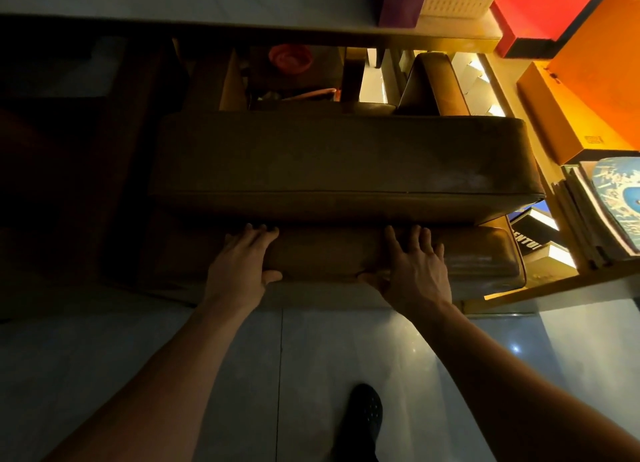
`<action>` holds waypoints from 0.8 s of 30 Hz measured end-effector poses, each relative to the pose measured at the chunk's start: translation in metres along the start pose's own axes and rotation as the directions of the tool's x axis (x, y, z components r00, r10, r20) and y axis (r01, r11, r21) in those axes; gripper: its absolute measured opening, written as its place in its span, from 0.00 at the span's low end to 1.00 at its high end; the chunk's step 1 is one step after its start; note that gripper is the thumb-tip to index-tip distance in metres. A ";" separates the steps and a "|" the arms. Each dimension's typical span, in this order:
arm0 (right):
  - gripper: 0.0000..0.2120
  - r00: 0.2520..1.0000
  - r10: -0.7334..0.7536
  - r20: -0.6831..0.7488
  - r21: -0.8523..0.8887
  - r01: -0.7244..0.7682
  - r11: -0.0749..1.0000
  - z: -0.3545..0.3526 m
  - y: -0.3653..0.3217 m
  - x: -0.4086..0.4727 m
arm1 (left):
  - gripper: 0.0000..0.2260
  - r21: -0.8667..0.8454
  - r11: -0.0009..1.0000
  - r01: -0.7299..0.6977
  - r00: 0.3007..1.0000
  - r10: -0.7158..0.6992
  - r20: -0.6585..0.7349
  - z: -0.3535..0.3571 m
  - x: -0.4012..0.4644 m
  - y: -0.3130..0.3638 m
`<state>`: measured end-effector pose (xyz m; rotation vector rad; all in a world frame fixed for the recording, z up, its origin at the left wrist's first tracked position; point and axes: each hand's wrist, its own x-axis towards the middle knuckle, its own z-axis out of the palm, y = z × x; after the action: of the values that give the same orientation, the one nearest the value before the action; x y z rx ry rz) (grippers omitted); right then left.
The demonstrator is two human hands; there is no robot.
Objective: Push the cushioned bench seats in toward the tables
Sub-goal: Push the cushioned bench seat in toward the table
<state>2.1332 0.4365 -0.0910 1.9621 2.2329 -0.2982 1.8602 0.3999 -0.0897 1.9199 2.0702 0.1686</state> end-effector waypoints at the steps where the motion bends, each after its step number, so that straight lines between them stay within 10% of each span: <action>1: 0.50 1.000 0.003 -0.007 -0.004 -0.003 1.000 0.001 0.000 0.001 | 0.34 -0.007 1.000 -0.009 1.000 0.009 -0.003 0.000 0.001 -0.001; 24: 0.50 1.000 0.003 -0.031 -0.011 -0.004 1.000 -0.003 -0.005 0.025 | 0.35 -0.017 1.000 0.002 0.999 -0.003 -0.041 0.002 0.023 -0.006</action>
<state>2.1250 0.4606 -0.0935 1.9783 2.2448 -0.2558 1.8543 0.4214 -0.0968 1.9190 2.0904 0.2268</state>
